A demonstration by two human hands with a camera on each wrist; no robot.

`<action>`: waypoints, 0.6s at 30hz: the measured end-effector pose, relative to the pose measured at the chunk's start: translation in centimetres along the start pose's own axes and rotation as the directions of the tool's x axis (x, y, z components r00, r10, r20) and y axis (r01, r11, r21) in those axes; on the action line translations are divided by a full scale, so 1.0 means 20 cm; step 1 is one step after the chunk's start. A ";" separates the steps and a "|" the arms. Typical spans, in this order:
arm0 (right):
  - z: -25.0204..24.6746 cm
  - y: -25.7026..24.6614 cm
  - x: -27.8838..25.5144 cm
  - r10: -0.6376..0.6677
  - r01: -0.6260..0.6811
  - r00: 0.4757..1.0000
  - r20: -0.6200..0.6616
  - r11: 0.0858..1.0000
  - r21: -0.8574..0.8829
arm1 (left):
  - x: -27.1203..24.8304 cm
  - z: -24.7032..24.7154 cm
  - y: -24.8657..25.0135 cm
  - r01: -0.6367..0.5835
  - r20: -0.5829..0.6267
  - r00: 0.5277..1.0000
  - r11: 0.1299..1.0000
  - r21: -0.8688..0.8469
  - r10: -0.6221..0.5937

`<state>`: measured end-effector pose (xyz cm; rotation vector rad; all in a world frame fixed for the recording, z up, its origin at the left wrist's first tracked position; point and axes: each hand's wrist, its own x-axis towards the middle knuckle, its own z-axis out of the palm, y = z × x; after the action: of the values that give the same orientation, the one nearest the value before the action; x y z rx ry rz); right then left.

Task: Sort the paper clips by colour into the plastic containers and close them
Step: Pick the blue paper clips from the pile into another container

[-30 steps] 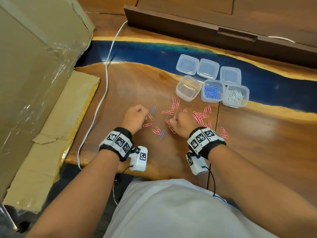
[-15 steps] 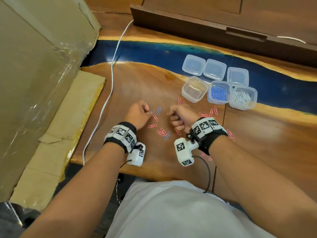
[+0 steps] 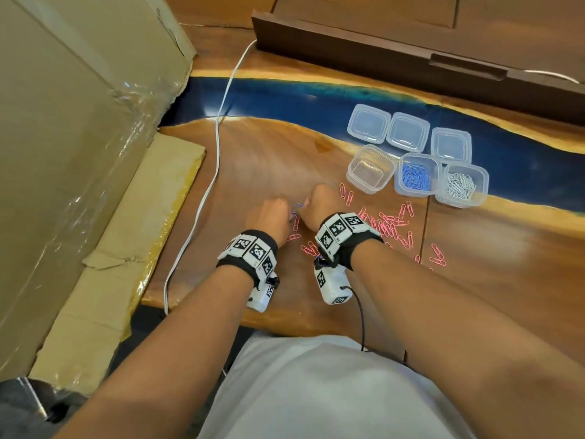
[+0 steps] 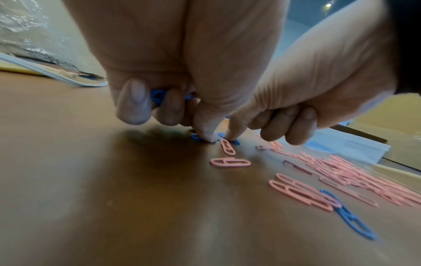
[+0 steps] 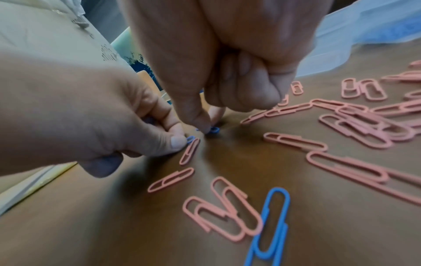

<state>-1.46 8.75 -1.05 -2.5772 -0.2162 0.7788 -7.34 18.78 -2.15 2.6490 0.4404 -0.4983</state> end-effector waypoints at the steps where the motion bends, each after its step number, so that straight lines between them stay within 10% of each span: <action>1: 0.00 0.00 0.00 -0.016 0.016 1.000 0.011 0.999 -0.039 | 0.00 0.01 0.00 -0.023 -0.009 1.000 0.999 0.029 0.023; 13: -0.01 0.07 0.01 -0.222 0.221 0.974 -0.047 0.975 -0.032 | -0.03 0.04 -0.01 -0.088 -0.021 0.996 0.996 0.028 0.088; 18: -0.02 0.05 0.05 -0.192 0.195 0.981 0.036 0.975 -0.103 | -0.07 -0.01 -0.05 -0.013 -0.006 1.000 0.964 -0.267 0.012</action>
<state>-0.45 7.91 -1.66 -2.5958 -0.5222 0.7465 -8.88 19.38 -1.65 2.3917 0.4573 -0.3987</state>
